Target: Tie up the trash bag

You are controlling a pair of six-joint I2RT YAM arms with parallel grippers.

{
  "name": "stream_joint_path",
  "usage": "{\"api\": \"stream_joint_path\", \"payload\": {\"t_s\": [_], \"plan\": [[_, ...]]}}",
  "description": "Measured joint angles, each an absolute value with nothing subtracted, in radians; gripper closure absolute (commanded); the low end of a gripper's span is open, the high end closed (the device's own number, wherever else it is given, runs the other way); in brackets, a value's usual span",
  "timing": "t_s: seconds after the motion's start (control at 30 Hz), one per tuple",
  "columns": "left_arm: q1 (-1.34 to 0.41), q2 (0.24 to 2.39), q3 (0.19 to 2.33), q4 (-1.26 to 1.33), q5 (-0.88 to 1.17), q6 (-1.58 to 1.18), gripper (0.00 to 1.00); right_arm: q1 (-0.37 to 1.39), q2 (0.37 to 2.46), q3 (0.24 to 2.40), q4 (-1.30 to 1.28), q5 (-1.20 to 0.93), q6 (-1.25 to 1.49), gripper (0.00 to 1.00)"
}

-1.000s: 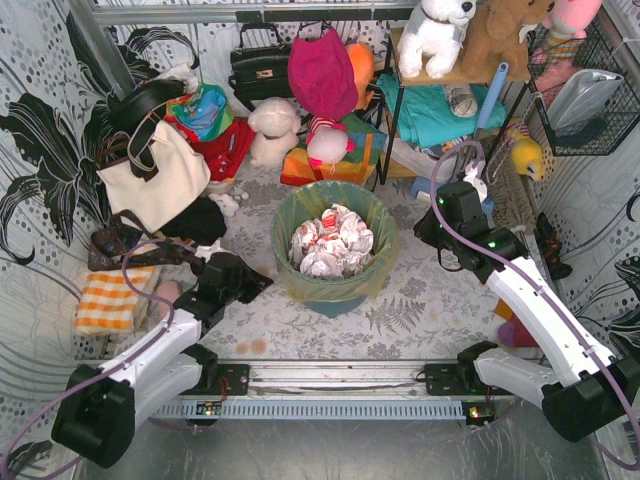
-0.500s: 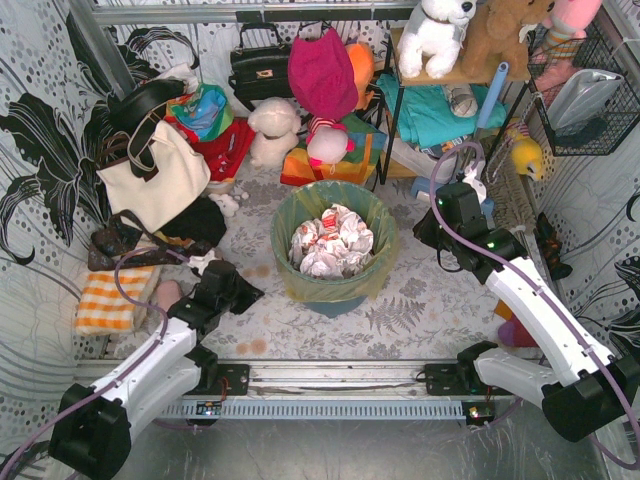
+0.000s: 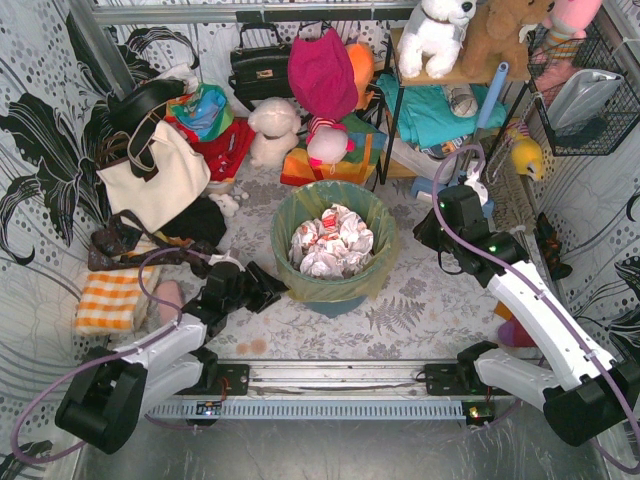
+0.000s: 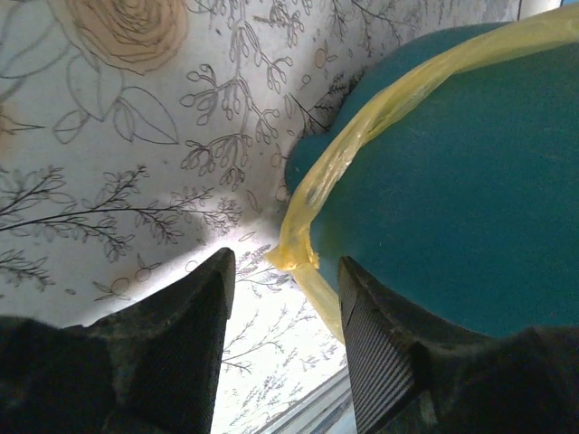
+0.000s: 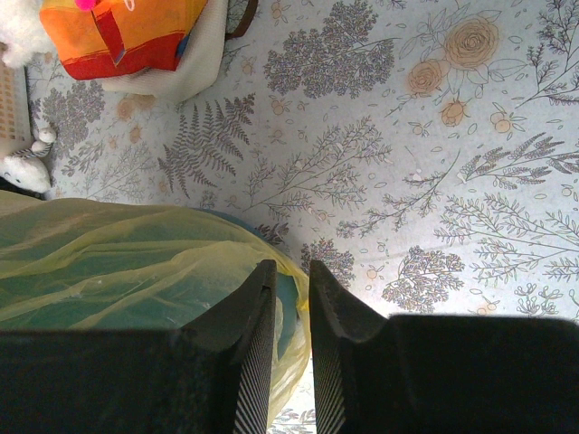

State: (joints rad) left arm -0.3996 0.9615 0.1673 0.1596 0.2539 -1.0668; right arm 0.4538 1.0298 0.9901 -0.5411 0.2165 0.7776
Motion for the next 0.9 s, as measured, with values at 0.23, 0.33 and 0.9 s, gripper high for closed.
{"api": "stream_joint_path", "payload": {"t_s": [0.23,0.33,0.9], "plan": [[-0.4,1.045,0.147,0.288,0.305,-1.09,0.42,0.454,1.023,0.976,-0.542,0.216,0.778,0.79],[-0.4,1.074,0.147,0.326,0.316,-1.094,0.42,0.454,1.023,0.976,-0.542,0.216,0.778,0.79],[-0.405,1.217,0.159,0.417,0.331,-1.079,0.94,0.454,1.018,0.968,-0.542,0.208,0.789,0.79]]}}
